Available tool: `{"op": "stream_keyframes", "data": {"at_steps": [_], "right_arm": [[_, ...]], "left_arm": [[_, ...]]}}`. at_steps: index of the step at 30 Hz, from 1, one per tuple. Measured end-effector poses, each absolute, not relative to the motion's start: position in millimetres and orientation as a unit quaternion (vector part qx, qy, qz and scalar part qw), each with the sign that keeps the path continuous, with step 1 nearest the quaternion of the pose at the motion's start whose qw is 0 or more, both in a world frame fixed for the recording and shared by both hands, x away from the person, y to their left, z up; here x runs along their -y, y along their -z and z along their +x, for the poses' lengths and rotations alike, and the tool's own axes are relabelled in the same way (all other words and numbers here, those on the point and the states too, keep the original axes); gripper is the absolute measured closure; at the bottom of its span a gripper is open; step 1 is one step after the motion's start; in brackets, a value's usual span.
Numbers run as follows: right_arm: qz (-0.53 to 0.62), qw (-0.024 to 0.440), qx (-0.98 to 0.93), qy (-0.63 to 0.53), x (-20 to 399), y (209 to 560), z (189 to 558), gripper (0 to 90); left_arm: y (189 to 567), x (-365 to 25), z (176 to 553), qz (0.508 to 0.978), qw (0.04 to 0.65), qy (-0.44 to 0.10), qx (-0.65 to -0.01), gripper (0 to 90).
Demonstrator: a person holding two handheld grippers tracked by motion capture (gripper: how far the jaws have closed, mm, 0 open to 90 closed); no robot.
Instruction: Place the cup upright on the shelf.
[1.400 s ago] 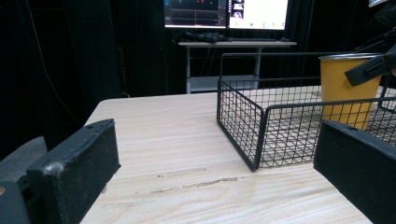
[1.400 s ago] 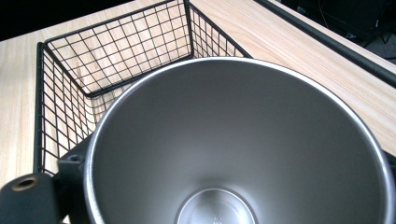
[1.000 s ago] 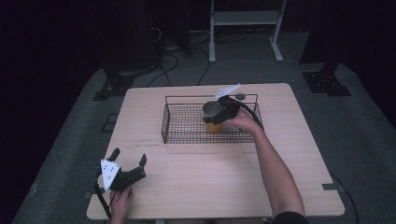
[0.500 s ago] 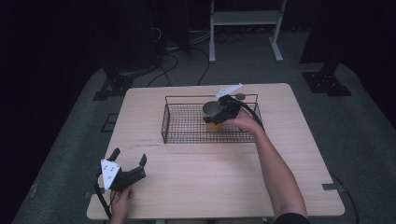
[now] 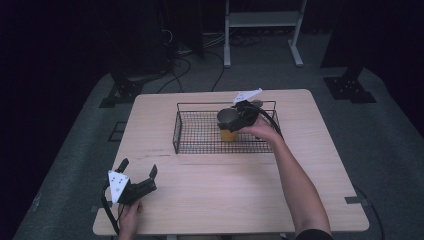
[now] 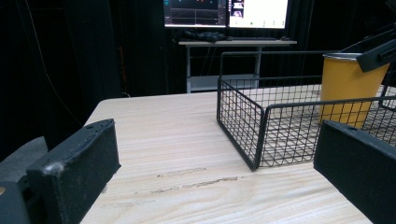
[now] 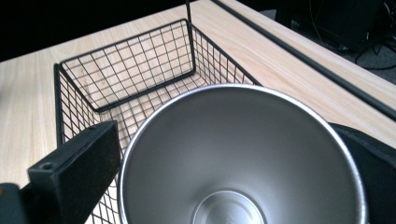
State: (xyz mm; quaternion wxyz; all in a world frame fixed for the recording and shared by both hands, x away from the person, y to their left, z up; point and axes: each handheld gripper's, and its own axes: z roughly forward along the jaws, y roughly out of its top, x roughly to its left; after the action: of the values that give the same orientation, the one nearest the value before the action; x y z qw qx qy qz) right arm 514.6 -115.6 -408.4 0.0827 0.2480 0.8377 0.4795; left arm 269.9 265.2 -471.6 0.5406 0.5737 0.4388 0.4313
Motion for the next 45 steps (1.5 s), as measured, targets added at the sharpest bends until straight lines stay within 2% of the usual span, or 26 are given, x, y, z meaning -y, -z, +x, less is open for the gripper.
{"op": "stream_keyframes", "data": {"at_steps": [29, 45], "right_arm": [[0.245, 0.098, -0.801, -0.537, 134.0, 374.4, 500.9, 0.0], [0.244, 0.099, -0.796, -0.545, 151.3, 367.9, 489.4, 0.0]], "left_arm": [[471.6, -265.1, 270.0, 0.575, 0.541, -0.431, -0.438, 0.0], [471.6, -264.6, 269.8, 0.575, 0.540, -0.432, -0.437, 0.0]]}}
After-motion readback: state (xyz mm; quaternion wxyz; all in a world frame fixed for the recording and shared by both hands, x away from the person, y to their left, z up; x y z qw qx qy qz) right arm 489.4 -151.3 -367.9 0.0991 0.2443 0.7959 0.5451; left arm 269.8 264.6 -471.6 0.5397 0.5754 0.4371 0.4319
